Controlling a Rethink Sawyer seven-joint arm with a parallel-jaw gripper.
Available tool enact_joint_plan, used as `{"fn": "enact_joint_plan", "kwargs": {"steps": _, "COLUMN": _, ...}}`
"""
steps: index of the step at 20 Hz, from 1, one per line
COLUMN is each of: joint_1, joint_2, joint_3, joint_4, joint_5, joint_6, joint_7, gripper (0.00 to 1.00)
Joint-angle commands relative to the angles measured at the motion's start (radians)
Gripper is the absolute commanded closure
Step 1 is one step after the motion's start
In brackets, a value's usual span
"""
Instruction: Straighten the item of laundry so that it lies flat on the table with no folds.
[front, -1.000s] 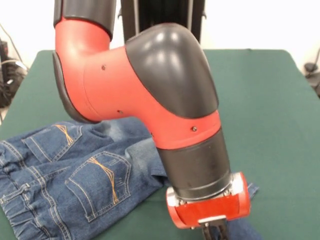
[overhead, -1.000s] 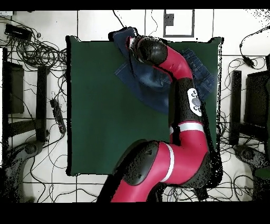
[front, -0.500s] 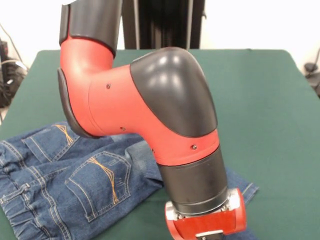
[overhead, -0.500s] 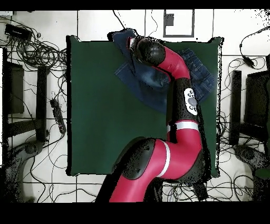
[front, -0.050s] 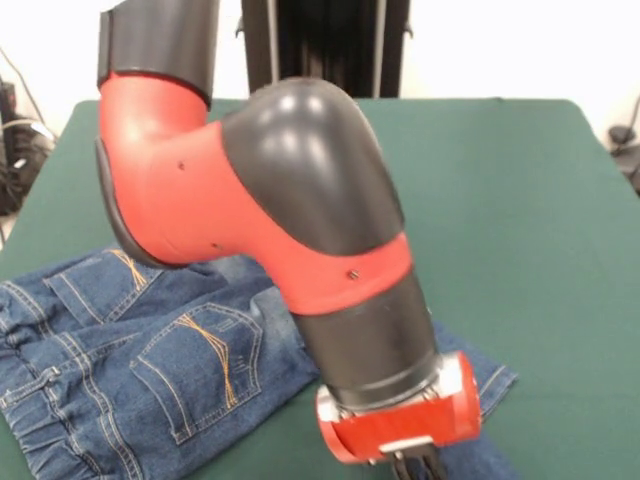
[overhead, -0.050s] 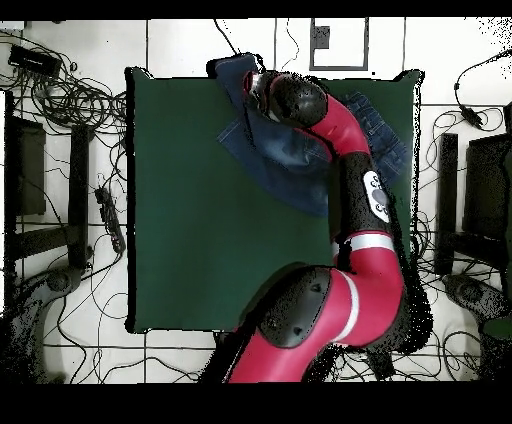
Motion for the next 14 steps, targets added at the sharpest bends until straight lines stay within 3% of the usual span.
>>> {"fn": "enact_joint_plan", "kwargs": {"steps": 1, "joint_1": -0.051, "joint_2": -0.081, "joint_3": 0.176, "joint_4": 0.29, "joint_5": -0.039, "joint_6": 0.124, "joint_7": -0.256, "gripper": 1.0}}
{"fn": "enact_joint_plan", "kwargs": {"steps": 8, "joint_1": -0.053, "joint_2": -0.087, "joint_3": 0.187, "joint_4": 0.288, "joint_5": -0.072, "joint_6": 0.166, "joint_7": -0.213, "gripper": 1.0}}
{"fn": "enact_joint_plan", "kwargs": {"steps": 9, "joint_1": -0.056, "joint_2": -0.088, "joint_3": 0.192, "joint_4": 0.291, "joint_5": -0.081, "joint_6": 0.167, "joint_7": -0.209, "gripper": 0.0}}
{"fn": "enact_joint_plan", "kwargs": {"steps": 14, "joint_1": -0.06, "joint_2": -0.091, "joint_3": 0.198, "joint_4": 0.297, "joint_5": -0.099, "joint_6": 0.155, "joint_7": -0.2, "gripper": 0.0}}
